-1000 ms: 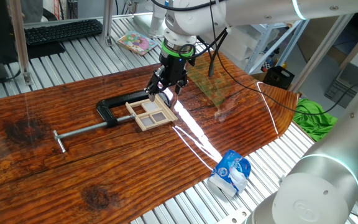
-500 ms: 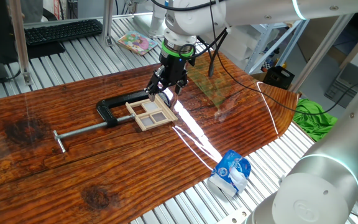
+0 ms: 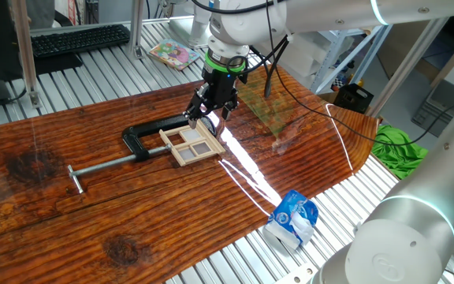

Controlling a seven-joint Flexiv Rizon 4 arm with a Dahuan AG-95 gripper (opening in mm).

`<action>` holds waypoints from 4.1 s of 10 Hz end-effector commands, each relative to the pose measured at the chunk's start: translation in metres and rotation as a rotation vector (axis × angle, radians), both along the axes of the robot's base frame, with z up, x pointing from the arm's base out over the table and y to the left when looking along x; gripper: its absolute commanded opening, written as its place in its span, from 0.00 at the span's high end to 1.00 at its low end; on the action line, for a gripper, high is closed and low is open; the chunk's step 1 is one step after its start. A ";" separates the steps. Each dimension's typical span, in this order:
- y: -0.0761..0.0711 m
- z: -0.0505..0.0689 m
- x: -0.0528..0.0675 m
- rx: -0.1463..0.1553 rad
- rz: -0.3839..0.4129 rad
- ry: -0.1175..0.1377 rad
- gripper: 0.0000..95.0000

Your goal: Open a sliding window

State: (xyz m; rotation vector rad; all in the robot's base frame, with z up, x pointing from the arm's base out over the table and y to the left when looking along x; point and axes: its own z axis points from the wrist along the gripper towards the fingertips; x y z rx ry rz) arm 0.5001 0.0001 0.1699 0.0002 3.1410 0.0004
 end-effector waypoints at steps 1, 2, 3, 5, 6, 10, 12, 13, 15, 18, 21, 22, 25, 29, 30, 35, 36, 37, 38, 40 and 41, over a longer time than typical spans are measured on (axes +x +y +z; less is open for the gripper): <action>0.000 0.000 0.000 0.059 -0.055 0.000 1.00; 0.000 0.000 0.000 0.060 -0.055 0.000 1.00; 0.000 0.000 0.000 0.060 -0.055 0.000 1.00; 0.000 0.000 0.000 0.060 -0.055 0.000 1.00; 0.000 0.000 0.000 0.060 -0.055 0.000 1.00; 0.000 0.000 0.000 0.060 -0.054 0.000 1.00; 0.000 0.000 0.000 0.060 -0.053 0.000 1.00; 0.000 0.000 0.000 0.060 -0.052 0.000 1.00; 0.000 0.000 0.000 0.060 -0.047 -0.001 1.00; 0.001 -0.006 0.002 0.057 -0.043 -0.009 1.00; 0.000 -0.012 0.005 0.055 -0.038 -0.014 1.00; -0.003 -0.016 0.007 0.055 -0.032 -0.015 1.00; -0.007 -0.027 0.012 0.056 -0.024 -0.021 1.00; -0.011 -0.044 0.024 0.057 -0.001 -0.025 1.00; -0.013 -0.048 0.027 0.058 0.008 -0.025 1.00; -0.020 -0.060 0.044 0.062 0.041 -0.028 1.00; -0.020 -0.063 0.048 0.065 0.044 -0.029 1.00; -0.021 -0.066 0.051 0.066 0.050 -0.029 1.00; -0.022 -0.068 0.055 0.064 0.053 -0.029 1.00; -0.024 -0.075 0.059 0.064 0.061 -0.031 1.00; -0.026 -0.079 0.061 0.064 0.068 -0.034 1.00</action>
